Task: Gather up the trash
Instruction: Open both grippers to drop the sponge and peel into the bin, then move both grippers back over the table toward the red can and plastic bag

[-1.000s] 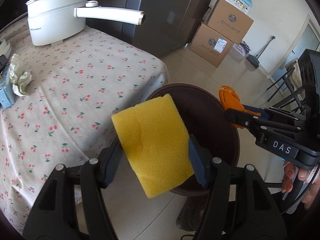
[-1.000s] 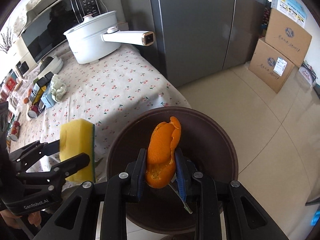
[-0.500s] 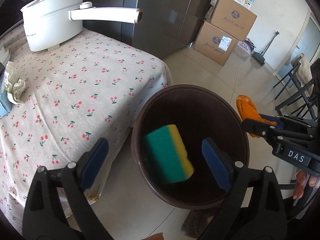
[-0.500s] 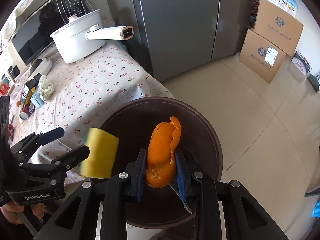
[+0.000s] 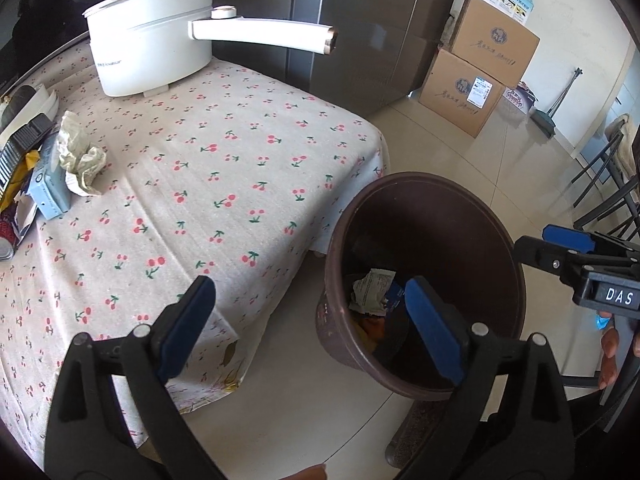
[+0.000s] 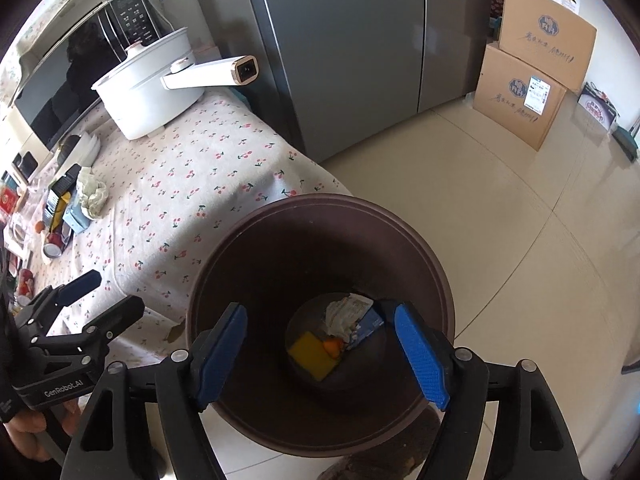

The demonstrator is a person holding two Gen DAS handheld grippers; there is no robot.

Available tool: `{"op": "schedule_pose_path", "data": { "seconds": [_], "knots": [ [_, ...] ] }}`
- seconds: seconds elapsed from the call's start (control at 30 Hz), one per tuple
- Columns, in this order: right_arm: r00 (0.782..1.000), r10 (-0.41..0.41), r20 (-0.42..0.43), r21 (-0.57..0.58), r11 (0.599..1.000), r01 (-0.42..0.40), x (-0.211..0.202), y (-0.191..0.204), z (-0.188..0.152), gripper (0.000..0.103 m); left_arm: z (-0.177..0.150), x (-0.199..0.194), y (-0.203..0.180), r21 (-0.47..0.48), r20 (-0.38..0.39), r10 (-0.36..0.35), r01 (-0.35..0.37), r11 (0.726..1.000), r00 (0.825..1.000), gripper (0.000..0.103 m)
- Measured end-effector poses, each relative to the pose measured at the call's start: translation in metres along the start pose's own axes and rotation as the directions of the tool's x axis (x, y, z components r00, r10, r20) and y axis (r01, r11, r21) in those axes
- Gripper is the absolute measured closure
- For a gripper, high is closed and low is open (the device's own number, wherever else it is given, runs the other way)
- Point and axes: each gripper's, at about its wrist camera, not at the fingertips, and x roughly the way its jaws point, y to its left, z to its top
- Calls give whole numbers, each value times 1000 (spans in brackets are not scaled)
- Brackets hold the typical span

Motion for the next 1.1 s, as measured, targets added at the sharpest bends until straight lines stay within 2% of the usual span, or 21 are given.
{"op": "schedule_pose_path", "data": {
  "seconds": [0.33, 0.53, 0.9, 1.1],
  "knots": [
    [1000, 5, -9, -19, 1000, -5, 2, 23, 9, 24, -6, -25, 52, -96, 9, 73, -71, 993, 997, 7],
    [1000, 13, -4, -69, 998, -13, 5, 56, 20, 22, -12, -50, 96, -177, 19, 122, -117, 977, 992, 7],
    [997, 77, -5, -169, 983, -77, 17, 144, 33, 22, -37, -94, 182, -319, 33, 215, -193, 928, 976, 7],
    [995, 104, -1, -205, 973, -102, 13, 172, 23, 22, -56, -114, 231, -377, -12, 274, -258, 890, 962, 7]
  ]
}}
